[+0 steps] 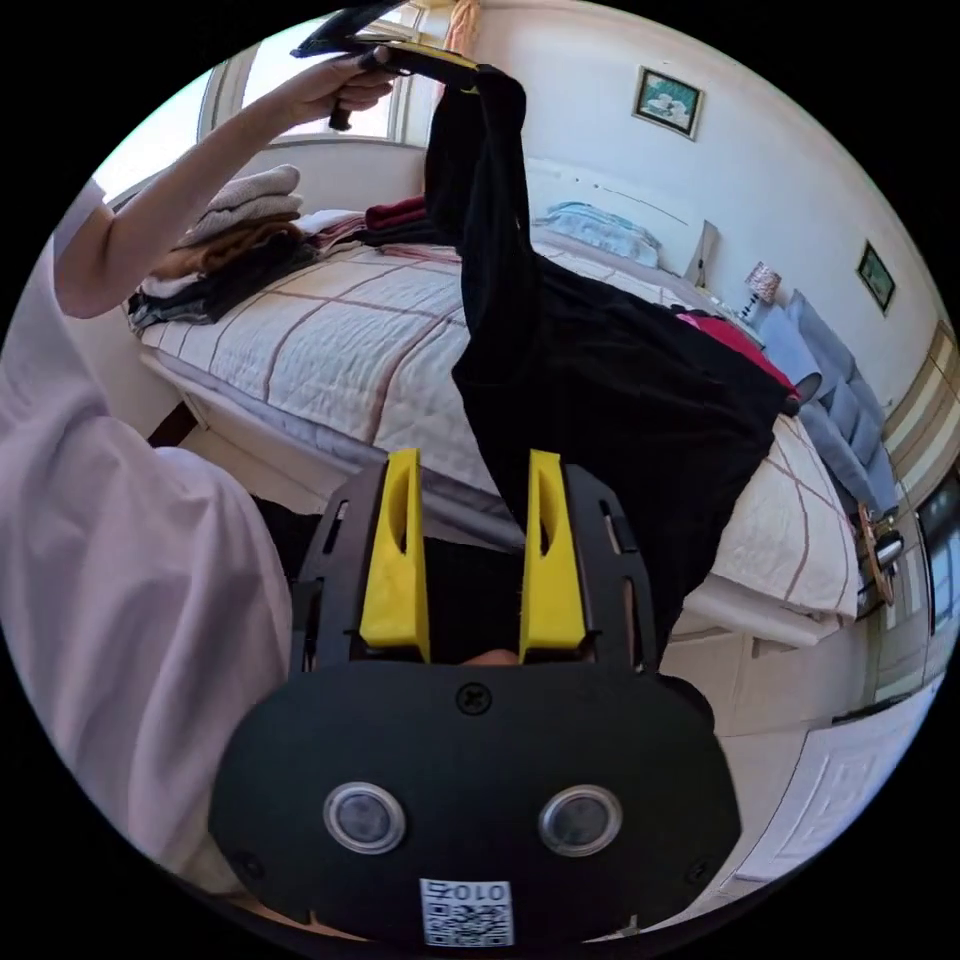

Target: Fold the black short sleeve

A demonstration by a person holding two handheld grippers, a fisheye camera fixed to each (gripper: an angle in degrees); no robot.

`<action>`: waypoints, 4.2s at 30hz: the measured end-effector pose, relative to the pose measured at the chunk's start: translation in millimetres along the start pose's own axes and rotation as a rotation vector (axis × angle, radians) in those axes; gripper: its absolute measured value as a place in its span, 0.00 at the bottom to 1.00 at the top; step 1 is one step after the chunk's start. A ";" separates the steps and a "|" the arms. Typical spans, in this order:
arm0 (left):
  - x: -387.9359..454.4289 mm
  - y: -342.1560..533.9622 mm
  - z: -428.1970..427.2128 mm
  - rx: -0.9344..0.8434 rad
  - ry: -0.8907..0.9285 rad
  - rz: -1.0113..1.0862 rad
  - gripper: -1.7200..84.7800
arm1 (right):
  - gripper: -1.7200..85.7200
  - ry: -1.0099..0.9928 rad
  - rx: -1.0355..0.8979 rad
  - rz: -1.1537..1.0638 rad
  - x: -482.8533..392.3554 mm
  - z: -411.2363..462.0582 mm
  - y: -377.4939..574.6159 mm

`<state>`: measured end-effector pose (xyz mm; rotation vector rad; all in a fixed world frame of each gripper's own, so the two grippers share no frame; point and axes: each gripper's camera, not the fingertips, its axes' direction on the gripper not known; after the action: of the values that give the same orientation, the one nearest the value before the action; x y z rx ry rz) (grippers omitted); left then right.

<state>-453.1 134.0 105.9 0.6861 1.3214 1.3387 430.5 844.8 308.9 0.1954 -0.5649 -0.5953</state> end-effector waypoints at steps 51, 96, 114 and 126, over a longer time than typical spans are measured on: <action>-110.8 98.9 177.4 -0.279 0.509 -0.194 0.03 | 0.05 -0.299 -0.185 0.471 222.2 -75.1 7.8; -173.3 135.4 -263.4 0.280 -0.063 -0.427 0.02 | 0.05 0.104 0.109 -0.003 117.8 -366.9 -361.9; -154.1 72.3 -292.7 0.377 -0.357 -0.157 0.02 | 0.06 0.020 0.420 -0.124 175.3 -355.4 -362.3; 3.3 188.1 39.2 -0.110 0.148 -0.332 0.02 | 0.04 -0.294 -0.260 0.019 171.0 -10.5 -180.3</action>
<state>-471.5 187.0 289.7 0.2809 1.3978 1.1963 467.4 598.9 316.6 -0.1461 -0.7649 -0.6778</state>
